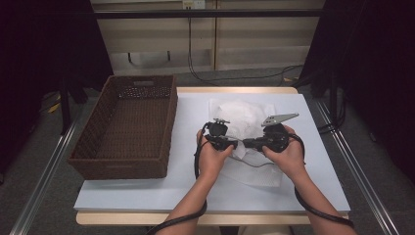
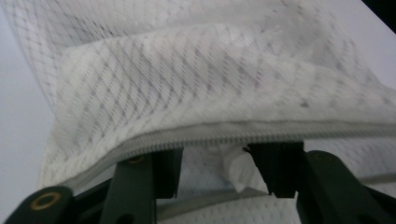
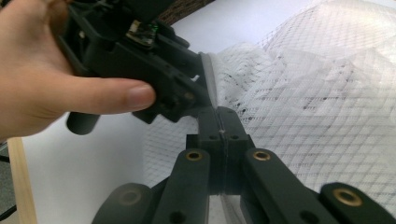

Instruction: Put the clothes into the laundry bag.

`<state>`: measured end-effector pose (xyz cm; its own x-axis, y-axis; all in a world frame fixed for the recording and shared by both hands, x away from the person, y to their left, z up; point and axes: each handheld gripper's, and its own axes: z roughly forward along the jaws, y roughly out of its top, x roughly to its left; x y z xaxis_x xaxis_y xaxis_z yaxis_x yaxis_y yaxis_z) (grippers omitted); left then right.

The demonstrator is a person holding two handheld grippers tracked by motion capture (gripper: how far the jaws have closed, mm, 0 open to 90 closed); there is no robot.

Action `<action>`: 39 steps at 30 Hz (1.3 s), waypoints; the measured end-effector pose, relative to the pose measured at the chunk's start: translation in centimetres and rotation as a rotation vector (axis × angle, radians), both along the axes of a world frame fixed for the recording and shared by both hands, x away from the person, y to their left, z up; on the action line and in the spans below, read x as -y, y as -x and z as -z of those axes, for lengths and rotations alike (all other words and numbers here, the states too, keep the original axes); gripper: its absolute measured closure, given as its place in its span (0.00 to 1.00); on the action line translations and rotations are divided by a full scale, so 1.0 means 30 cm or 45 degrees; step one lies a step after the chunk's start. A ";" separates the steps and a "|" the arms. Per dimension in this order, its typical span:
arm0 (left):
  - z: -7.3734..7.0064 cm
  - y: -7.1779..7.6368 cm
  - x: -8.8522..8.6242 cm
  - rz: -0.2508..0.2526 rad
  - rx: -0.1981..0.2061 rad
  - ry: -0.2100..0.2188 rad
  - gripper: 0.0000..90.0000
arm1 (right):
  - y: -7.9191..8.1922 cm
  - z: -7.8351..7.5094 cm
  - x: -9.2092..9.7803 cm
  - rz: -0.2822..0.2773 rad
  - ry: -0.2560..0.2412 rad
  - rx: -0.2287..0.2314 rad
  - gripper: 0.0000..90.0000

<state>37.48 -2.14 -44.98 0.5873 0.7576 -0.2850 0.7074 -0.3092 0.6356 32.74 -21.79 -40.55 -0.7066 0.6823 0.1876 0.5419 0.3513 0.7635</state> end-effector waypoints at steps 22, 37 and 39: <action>0.002 0.102 -0.059 0.168 0.028 -0.101 0.35 | 0.000 0.002 0.004 0.009 -0.007 -0.008 1.00; 0.069 0.135 -0.043 0.220 0.079 -0.264 0.31 | -0.002 0.007 -0.003 0.004 0.002 -0.012 1.00; 0.070 0.143 -0.030 0.236 0.113 -0.321 0.32 | -0.001 0.007 -0.005 0.002 0.004 -0.011 1.00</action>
<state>33.19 -1.23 -47.07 0.7359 0.6756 -0.0437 0.5698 -0.5832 0.5790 32.78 -21.66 -40.76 -0.7038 0.6841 0.1915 0.5492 0.3529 0.7576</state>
